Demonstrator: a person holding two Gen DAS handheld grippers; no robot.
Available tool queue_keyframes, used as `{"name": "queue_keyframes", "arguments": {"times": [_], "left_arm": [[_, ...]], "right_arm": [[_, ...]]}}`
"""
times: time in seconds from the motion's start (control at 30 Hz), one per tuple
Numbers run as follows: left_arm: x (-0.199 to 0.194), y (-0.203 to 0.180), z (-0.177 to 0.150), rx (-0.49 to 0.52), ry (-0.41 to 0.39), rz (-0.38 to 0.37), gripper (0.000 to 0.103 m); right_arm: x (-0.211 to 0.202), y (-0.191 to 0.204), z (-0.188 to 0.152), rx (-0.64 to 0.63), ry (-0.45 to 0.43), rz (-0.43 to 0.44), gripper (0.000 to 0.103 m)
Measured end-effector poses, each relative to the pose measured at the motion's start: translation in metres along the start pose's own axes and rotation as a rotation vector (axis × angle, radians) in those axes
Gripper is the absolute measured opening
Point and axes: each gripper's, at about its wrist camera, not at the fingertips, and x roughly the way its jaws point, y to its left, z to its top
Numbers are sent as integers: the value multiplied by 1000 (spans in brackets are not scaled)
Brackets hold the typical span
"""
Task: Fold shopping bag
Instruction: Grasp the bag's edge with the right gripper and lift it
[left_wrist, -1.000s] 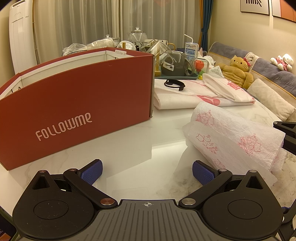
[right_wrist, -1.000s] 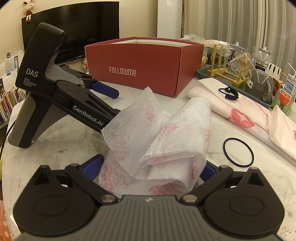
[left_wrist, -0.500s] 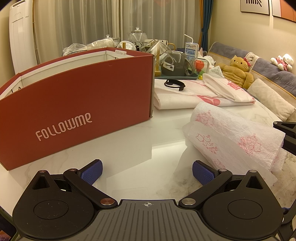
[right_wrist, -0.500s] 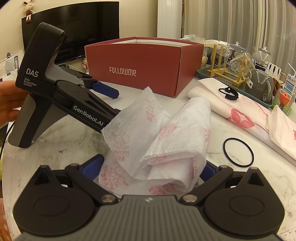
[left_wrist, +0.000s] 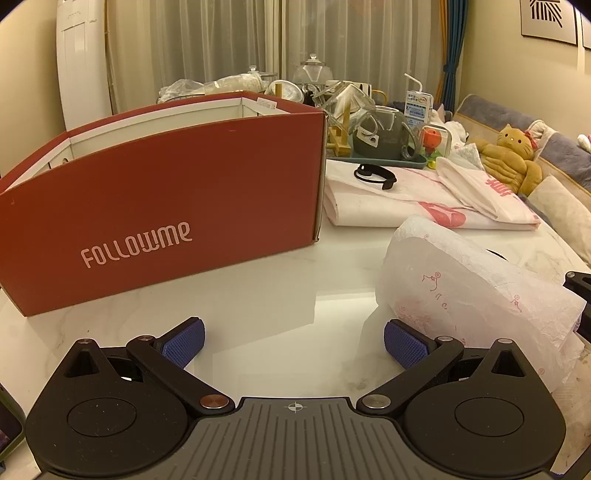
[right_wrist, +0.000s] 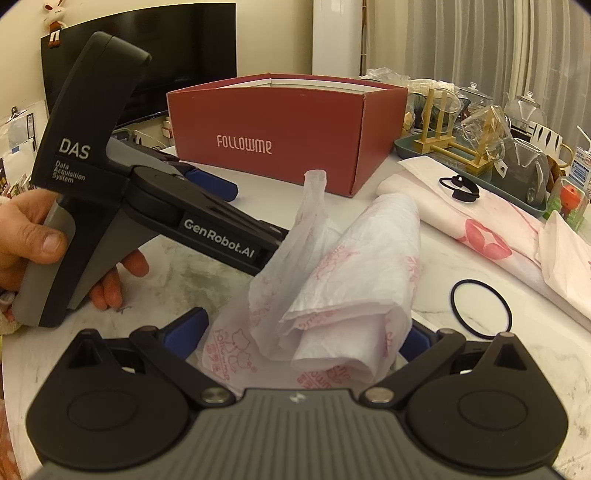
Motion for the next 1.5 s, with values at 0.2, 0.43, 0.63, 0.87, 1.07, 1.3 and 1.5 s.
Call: {"name": "queue_keyframes", "arguments": {"times": [0.2, 0.43, 0.63, 0.87, 1.07, 1.3, 1.5], "left_arm": [[-12, 0, -6, 6, 25, 0, 103], [-80, 37, -47, -142, -45, -85, 103], [-110, 46, -58, -186, -120, -200, 103], [-111, 37, -56, -164, -115, -253, 103], [-129, 41, -53, -165, -183, -256, 103], [-166, 22, -43, -173, -350, -259, 103], [-201, 9, -52, -199, -453, -393, 103]], "right_arm": [[-7, 15, -5, 93, 2, -104, 103], [-69, 44, -43, 123, -96, -227, 103], [-103, 54, -30, -6, -250, -375, 87], [-44, 36, -4, -89, -90, -344, 78], [-61, 8, -17, 263, -121, -187, 8], [-103, 27, -50, 698, -192, -85, 14], [-94, 51, -68, 783, -191, -148, 15]]}}
